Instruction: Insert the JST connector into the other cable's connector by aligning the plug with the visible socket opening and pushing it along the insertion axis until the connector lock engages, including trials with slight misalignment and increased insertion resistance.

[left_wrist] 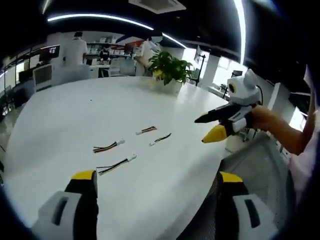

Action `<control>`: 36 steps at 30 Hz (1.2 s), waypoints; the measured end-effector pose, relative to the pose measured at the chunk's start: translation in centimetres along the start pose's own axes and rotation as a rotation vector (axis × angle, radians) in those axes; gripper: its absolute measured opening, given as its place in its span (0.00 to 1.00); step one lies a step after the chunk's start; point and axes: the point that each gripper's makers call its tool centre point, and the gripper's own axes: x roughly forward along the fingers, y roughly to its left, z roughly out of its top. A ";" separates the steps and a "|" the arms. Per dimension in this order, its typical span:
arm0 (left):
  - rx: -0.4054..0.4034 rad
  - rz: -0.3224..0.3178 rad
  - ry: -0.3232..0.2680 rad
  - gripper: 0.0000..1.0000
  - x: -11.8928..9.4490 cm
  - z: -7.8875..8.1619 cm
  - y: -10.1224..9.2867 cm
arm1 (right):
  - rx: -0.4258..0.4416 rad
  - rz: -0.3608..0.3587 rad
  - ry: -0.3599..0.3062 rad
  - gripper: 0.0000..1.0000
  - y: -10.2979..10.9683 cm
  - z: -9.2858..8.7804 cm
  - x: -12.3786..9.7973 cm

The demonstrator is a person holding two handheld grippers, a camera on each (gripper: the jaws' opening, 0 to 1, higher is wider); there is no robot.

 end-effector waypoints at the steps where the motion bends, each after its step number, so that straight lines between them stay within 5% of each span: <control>1: 0.009 0.000 0.000 0.97 0.1 0.2 0.0 | -0.003 0.000 -0.001 0.71 -0.2 0.1 0.0; 21: 0.089 0.053 -0.049 0.93 1.0 3.0 2.7 | -0.079 -0.009 -0.016 0.70 -1.4 2.8 0.7; 36: 0.093 0.073 -0.071 0.91 1.8 4.8 4.4 | -0.123 -0.003 0.009 0.66 -2.1 3.0 1.1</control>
